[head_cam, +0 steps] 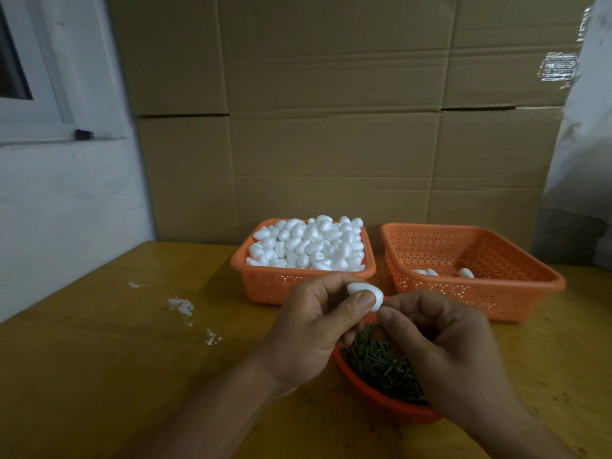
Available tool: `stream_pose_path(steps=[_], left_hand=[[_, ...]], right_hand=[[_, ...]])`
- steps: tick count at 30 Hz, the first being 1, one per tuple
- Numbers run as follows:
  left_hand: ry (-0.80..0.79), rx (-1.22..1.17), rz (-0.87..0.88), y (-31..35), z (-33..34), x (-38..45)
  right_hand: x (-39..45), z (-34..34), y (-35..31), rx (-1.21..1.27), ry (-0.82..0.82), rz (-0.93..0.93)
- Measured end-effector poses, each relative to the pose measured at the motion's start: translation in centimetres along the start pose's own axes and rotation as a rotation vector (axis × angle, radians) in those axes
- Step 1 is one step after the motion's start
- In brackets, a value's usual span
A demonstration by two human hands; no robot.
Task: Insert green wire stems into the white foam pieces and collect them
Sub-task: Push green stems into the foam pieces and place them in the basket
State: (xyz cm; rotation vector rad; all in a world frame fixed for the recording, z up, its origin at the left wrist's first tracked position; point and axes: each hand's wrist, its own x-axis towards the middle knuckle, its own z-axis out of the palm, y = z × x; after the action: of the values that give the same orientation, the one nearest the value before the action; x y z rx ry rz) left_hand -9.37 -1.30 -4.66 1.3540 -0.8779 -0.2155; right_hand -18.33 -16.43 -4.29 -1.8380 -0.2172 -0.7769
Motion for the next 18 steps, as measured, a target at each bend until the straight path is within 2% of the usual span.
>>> stream_pose_path(steps=[11, 14, 18], left_hand=[[-0.006, -0.017, 0.015, -0.6, 0.7, 0.0], [-0.009, -0.022, -0.01, -0.8, 0.4, 0.0], [0.017, 0.152, -0.025, -1.4, 0.2, -0.2]], right_hand=[[0.6, -0.1, -0.1, 0.129, -0.003, 0.09], [1.5, -0.8, 0.3, 0.049, 0.059, 0.127], [4.5, -3.1, 2.9, -0.09, 0.214, 0.246]])
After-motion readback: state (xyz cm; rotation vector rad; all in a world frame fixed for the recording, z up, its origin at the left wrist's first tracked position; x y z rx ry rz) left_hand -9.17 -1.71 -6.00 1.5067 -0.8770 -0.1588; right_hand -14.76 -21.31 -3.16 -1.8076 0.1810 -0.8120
